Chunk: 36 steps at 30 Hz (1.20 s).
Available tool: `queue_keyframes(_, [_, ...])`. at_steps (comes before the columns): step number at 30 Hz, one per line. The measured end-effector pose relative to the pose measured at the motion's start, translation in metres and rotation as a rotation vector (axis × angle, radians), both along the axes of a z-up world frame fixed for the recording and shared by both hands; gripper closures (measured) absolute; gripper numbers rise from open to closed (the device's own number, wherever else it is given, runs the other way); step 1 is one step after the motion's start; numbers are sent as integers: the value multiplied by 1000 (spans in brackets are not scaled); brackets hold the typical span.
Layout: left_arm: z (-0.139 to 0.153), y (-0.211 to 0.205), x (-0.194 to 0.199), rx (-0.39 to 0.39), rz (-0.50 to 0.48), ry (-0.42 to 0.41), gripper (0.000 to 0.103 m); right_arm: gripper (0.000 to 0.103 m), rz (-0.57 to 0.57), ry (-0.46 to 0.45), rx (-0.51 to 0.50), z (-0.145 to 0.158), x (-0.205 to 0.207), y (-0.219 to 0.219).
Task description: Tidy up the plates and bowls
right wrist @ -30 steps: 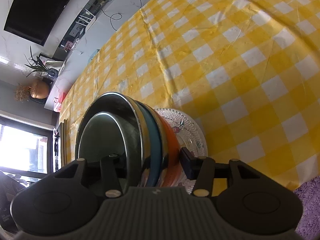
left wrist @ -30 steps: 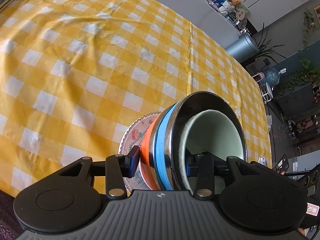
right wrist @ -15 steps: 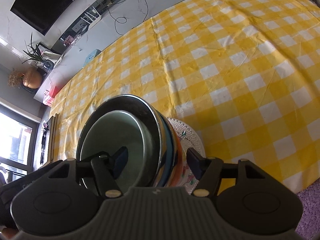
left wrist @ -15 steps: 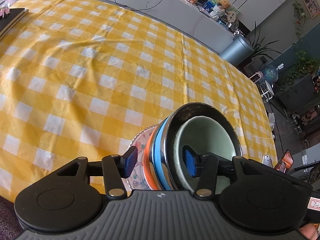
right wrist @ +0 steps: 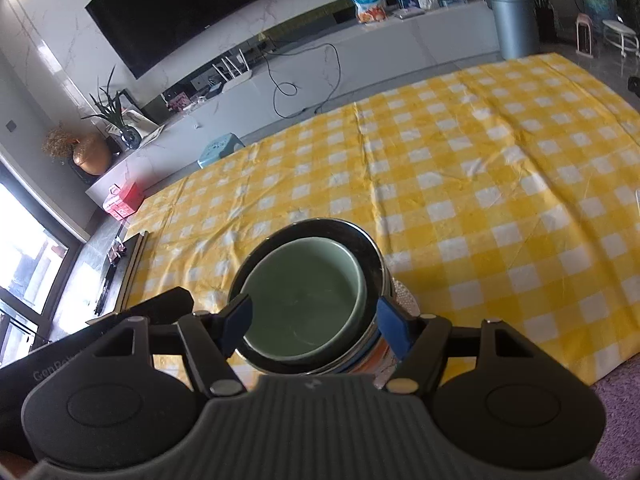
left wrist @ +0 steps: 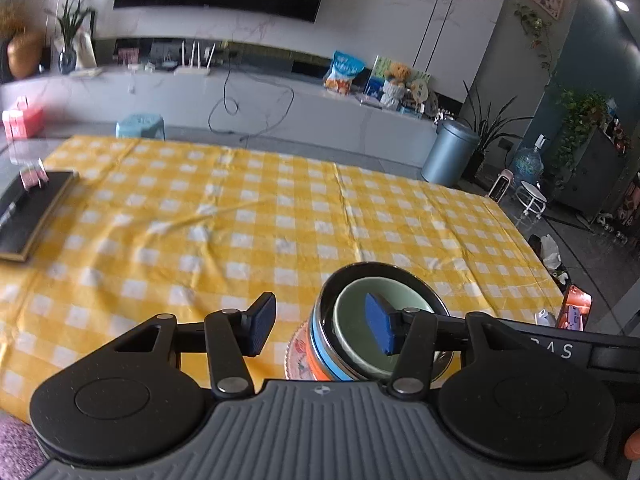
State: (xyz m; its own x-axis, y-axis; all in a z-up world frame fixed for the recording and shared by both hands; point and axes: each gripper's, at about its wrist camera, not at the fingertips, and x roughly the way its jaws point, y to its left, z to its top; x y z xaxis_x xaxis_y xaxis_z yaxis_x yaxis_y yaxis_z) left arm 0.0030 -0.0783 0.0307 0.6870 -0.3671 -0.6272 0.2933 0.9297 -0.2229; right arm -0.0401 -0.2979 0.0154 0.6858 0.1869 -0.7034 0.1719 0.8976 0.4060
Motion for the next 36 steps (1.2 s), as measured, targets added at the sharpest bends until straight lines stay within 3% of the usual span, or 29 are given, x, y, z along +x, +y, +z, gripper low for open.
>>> queue_keyframes(7, [25, 8, -45, 81, -18, -197, 43, 33, 63, -157, -130, 25, -39, 25])
queue_keyframes(15, [22, 9, -91, 182, -55, -323, 44, 16, 137, -384, -386, 33, -97, 51])
queue_keyframes(18, [15, 9, -103, 198, -33, -324, 43, 16, 204, -400, -452, 29, -110, 57])
queue_keyframes(25, [0, 12, -135, 305, -1, -373, 35, 16, 232, -379, -444, 15, -142, 57])
queue_keyframes(28, [-7, 9, -143, 325, 0, -356, 27, 15, 239, -368, -433, 6, -155, 60])
queue_keyframes(31, [-15, 11, -149, 350, 8, -349, 26, 8, 226, -371, -459, 0, -161, 66])
queue_keyframes(36, [-27, 17, -143, 358, 34, -294, 22, 8, 207, -371, -464, -10, -159, 66])
